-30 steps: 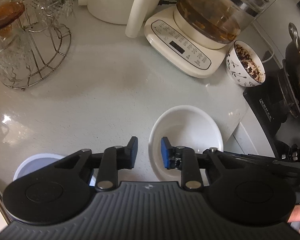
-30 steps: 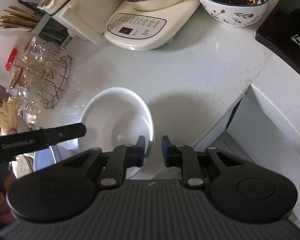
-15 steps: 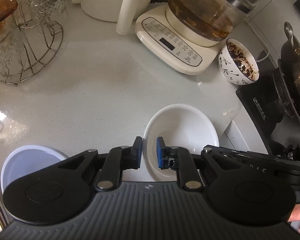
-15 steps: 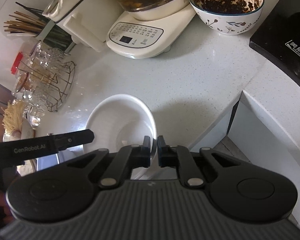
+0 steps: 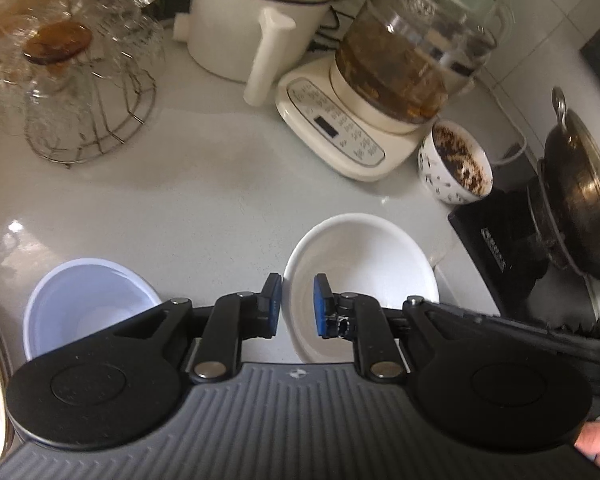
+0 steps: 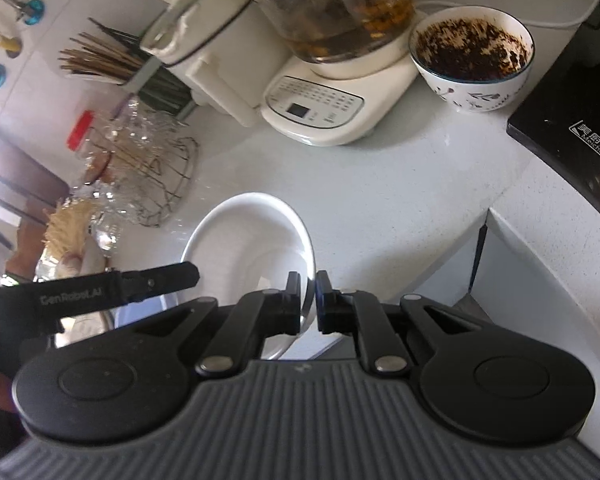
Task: Organize plates and bowls
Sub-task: 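Lift the white ceramic bowl with both grippers and carry it over the plastic bowls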
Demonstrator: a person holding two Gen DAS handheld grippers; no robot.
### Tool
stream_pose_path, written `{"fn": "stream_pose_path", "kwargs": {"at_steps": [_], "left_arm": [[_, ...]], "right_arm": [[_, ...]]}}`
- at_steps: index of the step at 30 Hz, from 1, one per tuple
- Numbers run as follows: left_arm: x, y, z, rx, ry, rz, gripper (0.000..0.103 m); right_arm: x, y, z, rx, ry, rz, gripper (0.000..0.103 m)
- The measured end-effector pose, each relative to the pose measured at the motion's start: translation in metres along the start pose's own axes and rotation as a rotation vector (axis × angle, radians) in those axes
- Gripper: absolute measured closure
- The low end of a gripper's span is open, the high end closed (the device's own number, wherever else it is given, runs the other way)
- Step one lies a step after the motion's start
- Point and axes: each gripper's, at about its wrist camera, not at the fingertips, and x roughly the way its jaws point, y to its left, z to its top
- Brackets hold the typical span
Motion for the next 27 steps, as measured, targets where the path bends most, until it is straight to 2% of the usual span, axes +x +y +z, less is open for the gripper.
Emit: {"fn": "stream_pose_path", "kwargs": {"at_steps": [9,15,20,27], "left_arm": [[-0.048,-0.004,-0.017,-0.034,-0.089,0.019,0.084],[-0.075,0.001,-0.037,-0.069,-0.110,0.055,0.084],[-0.091,0.019,-0.052,-0.101,-0.120,0.079,0.084],[-0.109,0.058,-0.062,-0.140,-0.131,0.073,0.084]], "right_arm": [[-0.034,0.020,-0.004,-0.066,-0.065,0.063,0.091],[-0.046,0.037,-0.013,-0.116,-0.073,0.098,0.091],[-0.042,0.054,-0.023,-0.142,-0.061,0.130,0.091],[-0.031,0.084,-0.032,-0.169,-0.062,0.154,0.091]]}}
